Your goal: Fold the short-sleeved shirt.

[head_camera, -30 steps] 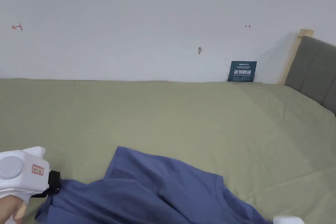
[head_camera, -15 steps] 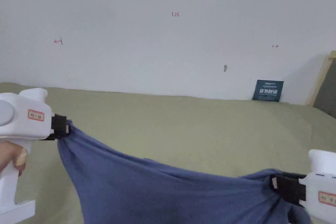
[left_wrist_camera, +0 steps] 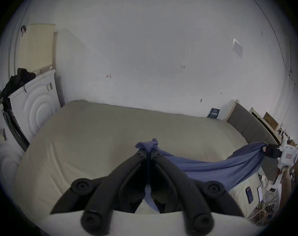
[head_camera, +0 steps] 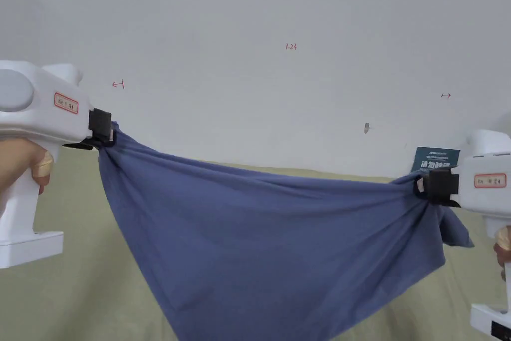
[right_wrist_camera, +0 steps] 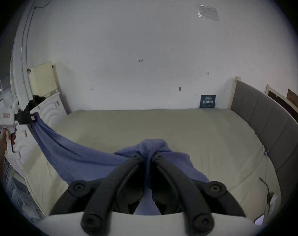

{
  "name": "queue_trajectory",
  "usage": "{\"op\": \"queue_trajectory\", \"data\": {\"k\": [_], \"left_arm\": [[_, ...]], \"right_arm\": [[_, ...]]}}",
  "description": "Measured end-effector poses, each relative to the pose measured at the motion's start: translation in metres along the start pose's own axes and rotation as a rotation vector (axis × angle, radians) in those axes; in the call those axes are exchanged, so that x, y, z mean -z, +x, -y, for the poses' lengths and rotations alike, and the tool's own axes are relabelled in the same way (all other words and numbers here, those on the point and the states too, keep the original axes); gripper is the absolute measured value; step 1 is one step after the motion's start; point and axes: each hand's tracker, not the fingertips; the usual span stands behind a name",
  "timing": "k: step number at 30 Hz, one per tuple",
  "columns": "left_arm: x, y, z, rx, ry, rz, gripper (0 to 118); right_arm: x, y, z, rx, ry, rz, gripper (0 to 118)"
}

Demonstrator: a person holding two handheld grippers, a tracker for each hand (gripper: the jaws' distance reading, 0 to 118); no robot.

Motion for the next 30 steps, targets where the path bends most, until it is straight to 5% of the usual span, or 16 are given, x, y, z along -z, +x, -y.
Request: {"op": "queue_trajectory", "data": {"k": [5, 17, 30], "left_arm": [[-0.003, -0.005, -0.017, -0.020, 0.019, -0.002, 4], [0.007, -0.003, -0.011, -0.040, 0.058, -0.024, 4], [0.034, -0.020, 0.146, -0.097, -0.141, -0.053, 4]], "right_arm": [[0.014, 0.006, -0.028, 0.048, 0.040, -0.008, 7], [0.035, -0.006, -0.044, 0.009, 0.110, 0.027, 7], [0.043, 0.012, 0.081, 0.043, -0.016, 0.008, 7]]}}
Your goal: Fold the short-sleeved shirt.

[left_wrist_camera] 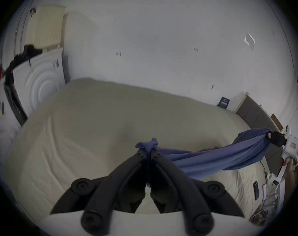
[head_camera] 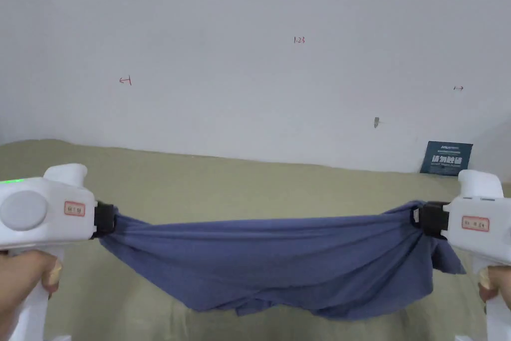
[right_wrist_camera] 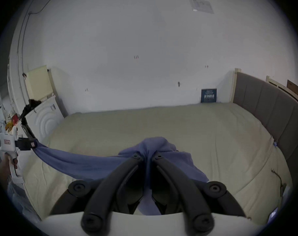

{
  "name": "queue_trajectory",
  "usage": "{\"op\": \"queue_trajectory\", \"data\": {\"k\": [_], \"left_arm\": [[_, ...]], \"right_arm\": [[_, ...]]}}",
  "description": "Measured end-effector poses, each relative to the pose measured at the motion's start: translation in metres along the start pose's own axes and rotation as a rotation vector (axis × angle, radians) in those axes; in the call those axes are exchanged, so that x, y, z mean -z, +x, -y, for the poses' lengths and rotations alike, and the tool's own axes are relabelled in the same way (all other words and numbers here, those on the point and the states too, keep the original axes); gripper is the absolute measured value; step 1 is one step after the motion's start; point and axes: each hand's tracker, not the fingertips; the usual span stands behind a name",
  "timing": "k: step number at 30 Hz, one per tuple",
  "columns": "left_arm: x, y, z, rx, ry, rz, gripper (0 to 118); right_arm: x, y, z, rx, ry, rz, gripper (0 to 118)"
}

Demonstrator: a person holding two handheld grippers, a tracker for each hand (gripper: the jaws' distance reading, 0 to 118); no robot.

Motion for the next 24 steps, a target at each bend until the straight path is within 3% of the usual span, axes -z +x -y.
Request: {"op": "queue_trajectory", "data": {"k": [10, 20, 24], "left_arm": [[-0.014, -0.025, 0.145, -0.135, -0.191, 0.013, 4], [-0.056, -0.042, 0.228, -0.198, -0.260, -0.002, 4], [-0.065, -0.043, 0.246, -0.175, -0.276, -0.008, 4]], "right_arm": [[-0.019, 0.035, 0.139, 0.072, -0.252, 0.035, 7], [-0.085, 0.036, 0.210, 0.187, -0.337, 0.059, 7], [-0.099, 0.035, 0.224, 0.155, -0.333, 0.083, 7]]}}
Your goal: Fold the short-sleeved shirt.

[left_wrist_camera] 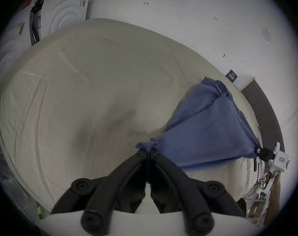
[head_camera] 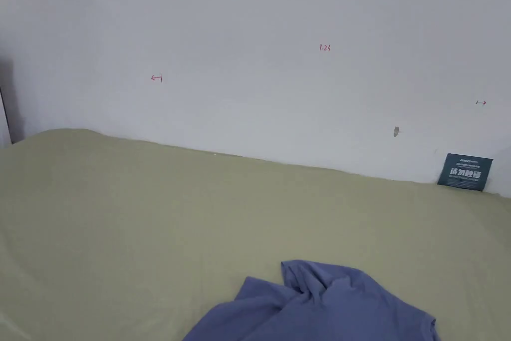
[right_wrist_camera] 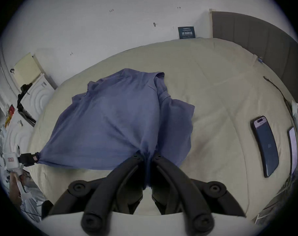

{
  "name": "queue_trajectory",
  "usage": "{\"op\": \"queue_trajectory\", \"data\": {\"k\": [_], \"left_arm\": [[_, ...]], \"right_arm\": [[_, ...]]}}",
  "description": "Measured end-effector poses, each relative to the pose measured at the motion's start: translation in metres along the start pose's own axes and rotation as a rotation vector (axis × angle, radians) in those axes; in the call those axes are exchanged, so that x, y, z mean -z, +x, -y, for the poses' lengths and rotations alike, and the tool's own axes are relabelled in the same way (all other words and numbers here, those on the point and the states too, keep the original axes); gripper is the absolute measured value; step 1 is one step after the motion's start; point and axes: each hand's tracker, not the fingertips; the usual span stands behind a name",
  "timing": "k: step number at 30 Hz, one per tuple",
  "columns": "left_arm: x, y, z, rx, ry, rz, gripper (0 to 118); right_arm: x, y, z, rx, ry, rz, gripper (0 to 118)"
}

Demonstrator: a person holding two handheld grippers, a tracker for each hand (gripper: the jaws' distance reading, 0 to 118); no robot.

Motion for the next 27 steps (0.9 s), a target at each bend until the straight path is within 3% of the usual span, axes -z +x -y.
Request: {"op": "queue_trajectory", "data": {"k": [4, 5, 6, 7, 8, 9, 11, 13, 15, 16, 18, 19, 21, 23, 27], "left_arm": [[0.002, -0.004, 0.010, -0.026, 0.007, 0.026, 7], [0.001, -0.003, 0.012, -0.033, 0.017, 0.018, 26], [-0.001, -0.004, 0.014, -0.049, 0.024, -0.014, 58], [-0.005, -0.004, 0.016, -0.061, 0.014, -0.017, 93], [-0.012, -0.005, 0.019, -0.076, 0.022, -0.007, 117], [-0.025, -0.006, 0.023, -0.101, 0.088, 0.052, 117], [-0.052, -0.005, 0.028, -0.089, 0.166, 0.140, 115], [-0.070, 0.003, 0.034, 0.012, 0.254, 0.114, 114], [-0.082, 0.015, 0.041, 0.164, 0.278, 0.090, 99], [-0.085, 0.020, 0.044, 0.223, 0.266, 0.072, 80], [-0.083, 0.026, 0.051, 0.282, 0.233, -0.024, 12], [-0.076, 0.028, 0.052, 0.288, 0.201, -0.043, 3], [-0.071, 0.020, 0.055, 0.249, 0.160, -0.002, 0], [-0.066, 0.017, 0.055, 0.183, 0.092, 0.006, 0], [-0.060, 0.010, 0.053, 0.197, 0.080, -0.045, 0]], "right_arm": [[0.004, 0.004, 0.010, 0.014, 0.041, -0.017, 7], [0.003, 0.004, 0.010, 0.000, 0.038, -0.016, 15], [-0.001, 0.003, 0.010, -0.005, 0.035, 0.003, 36], [-0.007, 0.003, 0.010, 0.000, 0.034, 0.020, 71], [-0.014, 0.003, 0.009, 0.000, 0.023, 0.023, 112], [-0.025, 0.002, 0.011, 0.004, 0.024, 0.015, 117], [-0.054, -0.004, 0.002, 0.001, 0.124, -0.029, 110], [-0.071, -0.015, 0.003, -0.021, 0.155, 0.016, 111], [-0.082, -0.020, 0.024, -0.035, 0.179, 0.038, 108], [-0.085, -0.024, 0.029, -0.040, 0.166, 0.023, 99], [-0.086, -0.031, 0.040, -0.067, 0.087, -0.027, 23], [-0.083, -0.035, 0.045, -0.083, 0.049, -0.017, 0], [-0.075, -0.041, 0.057, -0.121, 0.007, 0.022, 0], [-0.071, -0.044, 0.066, -0.140, -0.041, -0.020, 0], [-0.067, -0.048, 0.072, -0.123, -0.058, -0.041, 0]]}}
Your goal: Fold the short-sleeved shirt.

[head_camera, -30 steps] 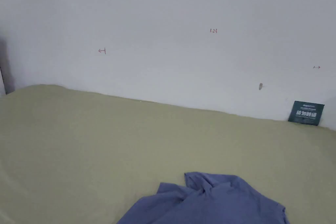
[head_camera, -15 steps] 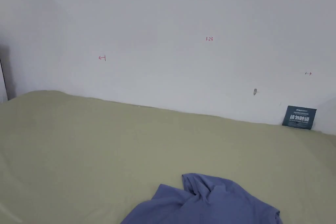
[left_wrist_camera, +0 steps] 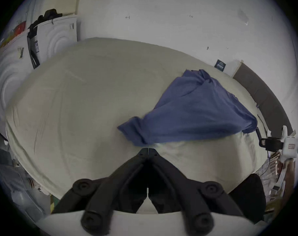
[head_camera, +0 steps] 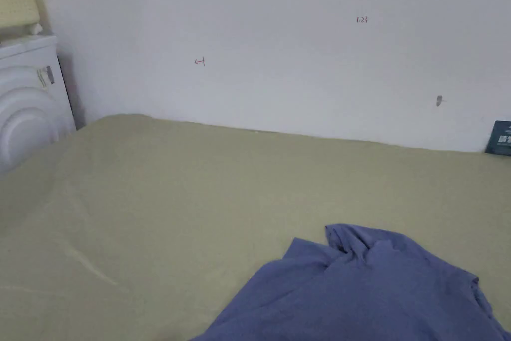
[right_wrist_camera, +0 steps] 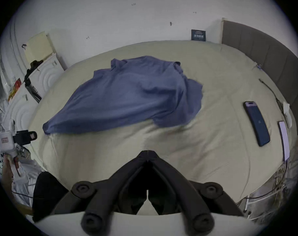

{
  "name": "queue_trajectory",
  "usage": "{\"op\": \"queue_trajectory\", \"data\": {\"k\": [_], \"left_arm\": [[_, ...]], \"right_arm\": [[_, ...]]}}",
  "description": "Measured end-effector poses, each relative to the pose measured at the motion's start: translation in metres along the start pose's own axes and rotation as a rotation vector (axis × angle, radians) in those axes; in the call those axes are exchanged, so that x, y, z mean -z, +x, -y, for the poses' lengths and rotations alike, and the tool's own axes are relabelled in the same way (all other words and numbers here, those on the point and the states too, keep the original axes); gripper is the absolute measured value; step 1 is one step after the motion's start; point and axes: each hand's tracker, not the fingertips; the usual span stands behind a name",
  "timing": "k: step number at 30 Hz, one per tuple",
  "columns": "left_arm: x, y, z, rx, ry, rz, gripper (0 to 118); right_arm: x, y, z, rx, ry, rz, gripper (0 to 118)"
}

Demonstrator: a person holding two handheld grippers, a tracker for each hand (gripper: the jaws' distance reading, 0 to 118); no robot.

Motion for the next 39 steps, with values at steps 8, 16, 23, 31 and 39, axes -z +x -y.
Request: {"op": "queue_trajectory", "data": {"k": [8, 16, 23, 31, 39], "left_arm": [[0.041, -0.021, -0.044, 0.060, -0.031, 0.036, 112], [0.069, -0.004, -0.033, 0.222, -0.036, -0.040, 2], [0.063, -0.012, -0.027, 0.123, -0.041, 0.029, 2], [0.071, -0.028, -0.031, 0.019, -0.065, 0.052, 2], [0.072, -0.011, -0.042, 0.075, -0.100, 0.023, 2]], "right_arm": [[-0.006, -0.004, -0.015, -0.051, 0.009, 0.001, 0], [0.008, -0.013, -0.032, -0.172, -0.049, 0.027, 0], [0.060, -0.018, -0.164, -0.242, -0.027, -0.095, 0], [0.217, -0.020, -0.355, -0.554, -0.071, -0.025, 0], [0.323, -0.008, -0.382, -0.707, -0.326, 0.007, 102]]}}
